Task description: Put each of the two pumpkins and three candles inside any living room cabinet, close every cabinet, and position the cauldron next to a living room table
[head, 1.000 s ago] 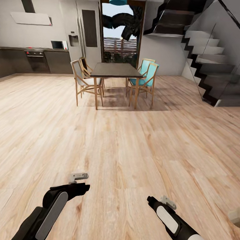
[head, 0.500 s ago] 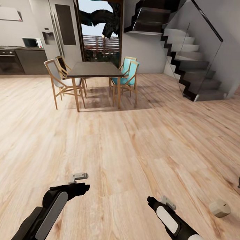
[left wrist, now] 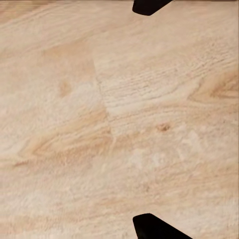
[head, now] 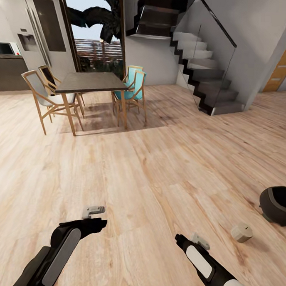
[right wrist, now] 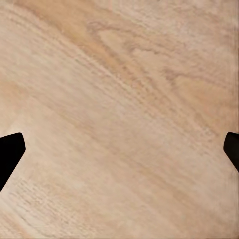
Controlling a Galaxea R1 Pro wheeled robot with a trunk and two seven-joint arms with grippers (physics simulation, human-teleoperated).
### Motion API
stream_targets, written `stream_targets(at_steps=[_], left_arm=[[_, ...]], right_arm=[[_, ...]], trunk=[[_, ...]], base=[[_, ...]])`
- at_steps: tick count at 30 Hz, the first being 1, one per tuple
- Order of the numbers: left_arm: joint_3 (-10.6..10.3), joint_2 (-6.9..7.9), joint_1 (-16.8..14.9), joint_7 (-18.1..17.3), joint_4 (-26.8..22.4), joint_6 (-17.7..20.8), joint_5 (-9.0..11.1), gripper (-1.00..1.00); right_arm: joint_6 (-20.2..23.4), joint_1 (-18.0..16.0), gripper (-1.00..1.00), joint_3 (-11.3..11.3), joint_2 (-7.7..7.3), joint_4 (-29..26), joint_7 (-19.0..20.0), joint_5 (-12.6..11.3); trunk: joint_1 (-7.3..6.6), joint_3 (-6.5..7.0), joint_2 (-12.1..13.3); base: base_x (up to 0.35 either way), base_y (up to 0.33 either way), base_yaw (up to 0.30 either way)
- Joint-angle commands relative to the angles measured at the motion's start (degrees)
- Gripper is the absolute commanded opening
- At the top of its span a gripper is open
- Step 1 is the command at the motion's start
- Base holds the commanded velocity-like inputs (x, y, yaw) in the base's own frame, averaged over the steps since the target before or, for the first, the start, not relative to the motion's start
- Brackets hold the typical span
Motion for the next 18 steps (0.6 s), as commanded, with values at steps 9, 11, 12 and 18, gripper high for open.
stream_targets(at_steps=[9,11,12,18], left_arm=[[-0.1,0.05,0.0,0.6,-0.1,0.1,0.6,1.0],[-0.2,0.07,0.0,0.6,-0.1,0.1,0.5,1.0],[-0.2,0.07,0.0,0.6,-0.1,0.1,0.5,1.0],[-0.2,0.11,0.0,0.6,-0.1,0.1,0.5,1.0]], right_arm=[[0.2,-0.1,1.0,0.4,-0.12,-0.1,-0.4,-0.1],[0.2,-0.1,1.0,0.4,-0.13,-0.1,-0.4,-0.1],[0.2,-0.1,1.0,0.4,-0.13,-0.1,-0.4,-0.1],[0.2,-0.1,1.0,0.4,-0.14,-0.1,-0.4,-0.1]], trunk=[[-0.01,-0.3,0.0],[-0.01,-0.35,0.0],[-0.01,-0.38,0.0],[-0.01,-0.55,0.0]], base=[[0.176,-0.003,-0.266],[0.311,-0.068,-0.266],[0.314,-0.092,-0.266],[0.316,-0.142,-0.266]])
